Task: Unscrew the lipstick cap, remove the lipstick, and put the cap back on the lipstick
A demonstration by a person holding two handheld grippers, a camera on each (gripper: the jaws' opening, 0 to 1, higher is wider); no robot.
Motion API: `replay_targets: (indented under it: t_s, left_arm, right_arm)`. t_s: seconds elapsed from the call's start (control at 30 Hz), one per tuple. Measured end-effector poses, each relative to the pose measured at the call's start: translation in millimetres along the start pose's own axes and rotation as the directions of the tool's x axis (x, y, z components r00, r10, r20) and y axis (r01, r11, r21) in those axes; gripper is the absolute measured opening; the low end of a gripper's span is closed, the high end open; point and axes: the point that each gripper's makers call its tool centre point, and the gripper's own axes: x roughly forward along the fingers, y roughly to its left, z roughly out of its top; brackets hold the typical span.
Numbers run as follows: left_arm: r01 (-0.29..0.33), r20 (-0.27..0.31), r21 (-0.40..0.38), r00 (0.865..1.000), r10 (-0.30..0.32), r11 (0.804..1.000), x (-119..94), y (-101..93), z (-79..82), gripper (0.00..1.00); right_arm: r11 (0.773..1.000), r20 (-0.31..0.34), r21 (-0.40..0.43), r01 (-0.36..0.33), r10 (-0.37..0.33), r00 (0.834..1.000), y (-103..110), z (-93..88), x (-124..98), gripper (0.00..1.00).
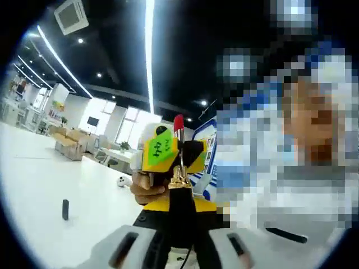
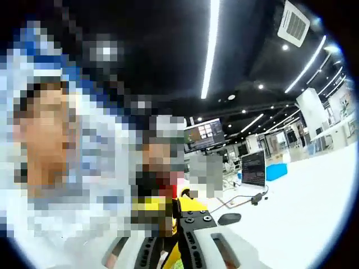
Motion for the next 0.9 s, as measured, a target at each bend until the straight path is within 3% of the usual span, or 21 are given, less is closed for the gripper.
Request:
replay_targets:
  t_s: [0.07,0.13,0.2,0.3,0.4,0.47,0.53,0.57,0.63,0.73,0.77,0.8,0.9]
  left_arm:
    - [-0.028,-0.010,0.007,1.000,0.028,1.000,-1,3.7,-0.7,0.13]
    - [-0.096,-0.011,0.056,0.995,0.096,0.994,-3,13.9,0.6,0.13]
    - [-0.214,-0.029,0.150,0.975,0.220,0.965,-7,31.4,-0.5,0.12]
    - [-0.370,-0.031,0.298,0.918,0.396,0.880,-13,52.1,-0.1,0.12]
    - [-0.505,0.027,0.383,0.843,0.537,0.774,-20,69.2,5.5,0.12]
    - [-0.584,0.082,0.415,0.788,0.611,0.698,-26,79.2,10.0,0.12]
    - [-0.643,0.124,0.471,0.726,0.676,0.604,-33,87.5,13.9,0.12]
    - [-0.659,0.143,0.485,0.708,0.691,0.575,-34,88.8,15.6,0.12]
    - [-0.674,0.171,0.516,0.686,0.708,0.529,-37,89.2,19.2,0.13]
    - [-0.666,0.157,0.525,0.688,0.708,0.530,-36,87.8,17.7,0.13]
    - [-0.661,0.157,0.524,0.695,0.702,0.537,-36,86.1,17.8,0.13]
    - [-0.650,0.153,0.517,0.710,0.687,0.557,-34,83.9,18.2,0.13]
    - [-0.628,0.134,0.519,0.730,0.670,0.580,-32,81.7,17.1,0.13]
  right_arm:
    - [1.000,0.000,0.006,0.004,-0.004,1.000,0,-2.7,2,0.06]
    - [0.999,0.002,-0.004,0.042,-0.042,0.999,-1,-7.3,6,0.06]
    - [0.991,-0.012,-0.056,0.119,-0.120,0.993,-11,-10.3,5,0.06]
    - [0.972,-0.017,-0.124,0.198,-0.202,0.979,-21,-14.0,6,0.06]
    - [0.949,-0.001,-0.165,0.267,-0.271,0.963,-31,-13.0,6,0.06]
    - [0.930,0.012,-0.184,0.317,-0.320,0.947,-43,-7.9,1,0.06]
    - [0.915,0.025,-0.205,0.347,-0.350,0.936,-51,-5.8,-1,0.06]
    - [0.912,0.029,-0.210,0.352,-0.354,0.935,-52,-4.9,-2,0.06]
    - [0.904,0.040,-0.221,0.366,-0.366,0.930,-55,-1.5,-3,0.06]
    - [0.901,0.030,-0.238,0.362,-0.365,0.930,-56,1.6,-6,0.06]
    - [0.905,0.031,-0.233,0.357,-0.359,0.933,-55,2.9,-7,0.06]
    - [0.908,0.032,-0.227,0.353,-0.355,0.934,-55,4.0,-8,0.06]
    - [0.914,0.033,-0.212,0.345,-0.346,0.938,-56,5.7,-10,0.06]
